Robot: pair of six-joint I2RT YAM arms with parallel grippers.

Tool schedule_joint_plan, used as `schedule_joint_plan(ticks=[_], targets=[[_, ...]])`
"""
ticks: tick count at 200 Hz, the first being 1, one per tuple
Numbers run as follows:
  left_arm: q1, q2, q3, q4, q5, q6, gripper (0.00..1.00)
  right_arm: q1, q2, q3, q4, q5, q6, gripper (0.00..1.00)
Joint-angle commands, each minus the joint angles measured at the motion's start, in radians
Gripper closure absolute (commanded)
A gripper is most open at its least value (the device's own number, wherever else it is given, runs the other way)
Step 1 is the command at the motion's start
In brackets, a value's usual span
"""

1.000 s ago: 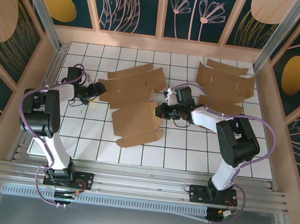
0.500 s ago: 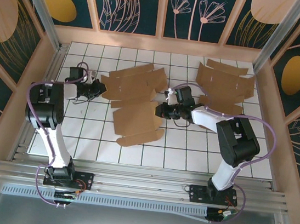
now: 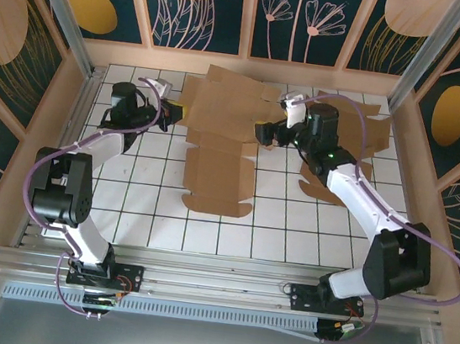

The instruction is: Fold the paper box

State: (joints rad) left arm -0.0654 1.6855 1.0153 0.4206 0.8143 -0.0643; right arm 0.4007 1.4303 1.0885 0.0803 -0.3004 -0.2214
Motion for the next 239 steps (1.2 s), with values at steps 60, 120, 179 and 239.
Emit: schedule_joint_plan(ticks=[60,120,179,239], targets=[[-0.020,-0.079,-0.077,-0.004,0.125,0.485,1.00,-0.074,0.290,0.412,-0.194,-0.205,-0.843,0.08],[-0.019,-0.060,-0.067,0.017,0.113,0.497,1.00,-0.087,0.519,0.747,-0.590,-0.423,-0.849,0.14],[-0.020,-0.047,-0.064,0.022,0.105,0.495,1.00,-0.137,0.536,0.851,-0.700,-0.546,-0.737,0.12],[-0.019,-0.032,-0.059,0.036,0.118,0.479,1.00,-0.127,0.512,0.776,-0.755,-0.574,-0.776,0.08]])
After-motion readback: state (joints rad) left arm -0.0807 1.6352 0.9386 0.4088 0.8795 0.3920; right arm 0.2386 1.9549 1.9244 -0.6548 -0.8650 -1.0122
